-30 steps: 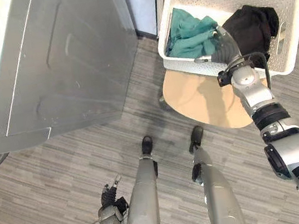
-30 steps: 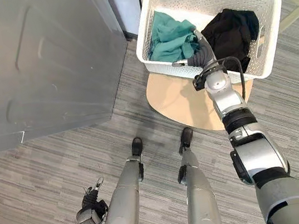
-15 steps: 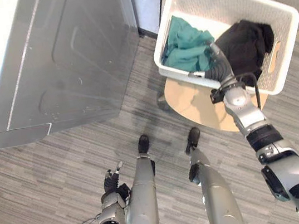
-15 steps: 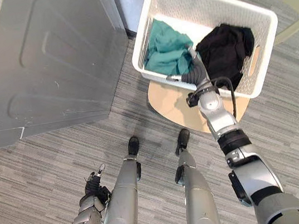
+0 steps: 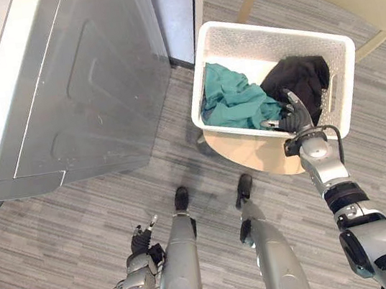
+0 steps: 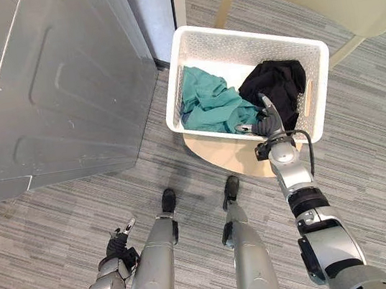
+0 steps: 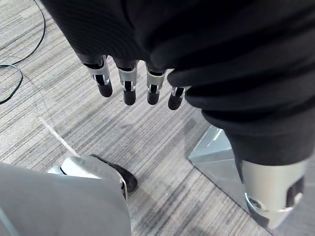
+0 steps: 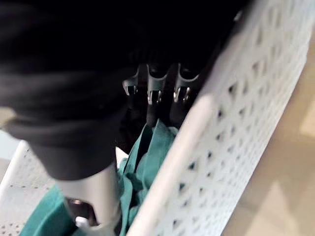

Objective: Pick up the laundry basket with both hands and put the clothes into the washing machine.

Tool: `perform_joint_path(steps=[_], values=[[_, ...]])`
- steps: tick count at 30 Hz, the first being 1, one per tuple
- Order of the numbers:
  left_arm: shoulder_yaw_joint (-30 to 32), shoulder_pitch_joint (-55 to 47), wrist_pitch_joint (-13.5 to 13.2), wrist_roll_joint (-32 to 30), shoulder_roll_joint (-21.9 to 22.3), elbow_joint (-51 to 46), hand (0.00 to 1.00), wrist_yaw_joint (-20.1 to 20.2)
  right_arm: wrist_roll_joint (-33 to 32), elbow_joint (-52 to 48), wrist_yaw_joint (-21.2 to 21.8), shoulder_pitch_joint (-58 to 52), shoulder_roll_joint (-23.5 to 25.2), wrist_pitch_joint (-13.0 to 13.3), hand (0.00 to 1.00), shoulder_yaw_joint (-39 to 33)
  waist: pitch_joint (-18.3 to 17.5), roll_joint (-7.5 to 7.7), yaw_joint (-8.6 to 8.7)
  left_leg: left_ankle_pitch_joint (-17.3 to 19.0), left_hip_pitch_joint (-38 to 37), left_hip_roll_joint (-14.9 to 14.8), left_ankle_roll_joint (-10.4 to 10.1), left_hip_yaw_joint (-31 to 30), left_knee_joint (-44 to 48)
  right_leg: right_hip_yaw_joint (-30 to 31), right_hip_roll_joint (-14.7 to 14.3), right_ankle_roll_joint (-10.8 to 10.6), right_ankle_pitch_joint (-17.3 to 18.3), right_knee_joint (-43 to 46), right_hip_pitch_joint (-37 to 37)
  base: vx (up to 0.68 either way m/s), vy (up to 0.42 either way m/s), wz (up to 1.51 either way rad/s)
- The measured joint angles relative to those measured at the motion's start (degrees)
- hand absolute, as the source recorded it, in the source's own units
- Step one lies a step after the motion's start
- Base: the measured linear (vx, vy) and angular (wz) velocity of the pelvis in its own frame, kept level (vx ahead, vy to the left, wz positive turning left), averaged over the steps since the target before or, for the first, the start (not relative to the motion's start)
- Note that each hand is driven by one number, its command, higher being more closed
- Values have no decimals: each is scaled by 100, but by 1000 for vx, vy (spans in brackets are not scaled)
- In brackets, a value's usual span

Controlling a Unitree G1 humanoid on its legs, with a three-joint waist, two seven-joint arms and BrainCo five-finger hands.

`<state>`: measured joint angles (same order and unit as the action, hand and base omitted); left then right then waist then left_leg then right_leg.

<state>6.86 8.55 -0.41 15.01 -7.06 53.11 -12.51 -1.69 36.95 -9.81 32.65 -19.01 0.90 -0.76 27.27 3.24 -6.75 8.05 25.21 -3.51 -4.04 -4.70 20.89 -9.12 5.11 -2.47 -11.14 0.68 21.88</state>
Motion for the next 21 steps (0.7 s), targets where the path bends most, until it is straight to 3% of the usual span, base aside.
perform_joint_path(steps=[4, 8, 12, 17, 21], values=[[54, -102, 2, -8, -94, 39, 0, 2, -57, -152, -6, -119, -5, -30, 0, -186, -108, 132, 47, 1, -20, -3, 0, 16, -6, 15, -4, -1, 0, -15, -15, 6, 2, -2], [264, -156, 11, -116, -122, 106, 0, 4, -58, -1019, -11, -303, -29, 1, 0, -326, -185, 256, 145, 1, -107, -1, 1, 41, -5, 47, -2, -19, -15, -41, -88, 1, 5, -2], [278, -252, 13, -228, -98, 157, 0, 6, -61, -1360, -12, -329, -177, 64, 0, -371, -453, 271, 148, 1, -116, 3, 1, 45, -23, 54, -2, -24, -30, -80, -113, 0, 2, -1], [414, -288, 16, -234, -86, 206, 0, 4, -62, -1397, -17, -113, -285, 110, 0, -337, -474, 268, 147, 2, -103, 8, 1, 38, 6, 54, -1, -22, -41, -80, -118, 0, 0, 0], [481, -294, 16, -232, -89, 255, 0, 5, -55, -1324, -9, 306, -598, 109, 0, 87, -473, 267, 143, 2, -64, 14, 1, 18, 15, 34, 2, -23, -45, -85, -98, -1, 2, 1]])
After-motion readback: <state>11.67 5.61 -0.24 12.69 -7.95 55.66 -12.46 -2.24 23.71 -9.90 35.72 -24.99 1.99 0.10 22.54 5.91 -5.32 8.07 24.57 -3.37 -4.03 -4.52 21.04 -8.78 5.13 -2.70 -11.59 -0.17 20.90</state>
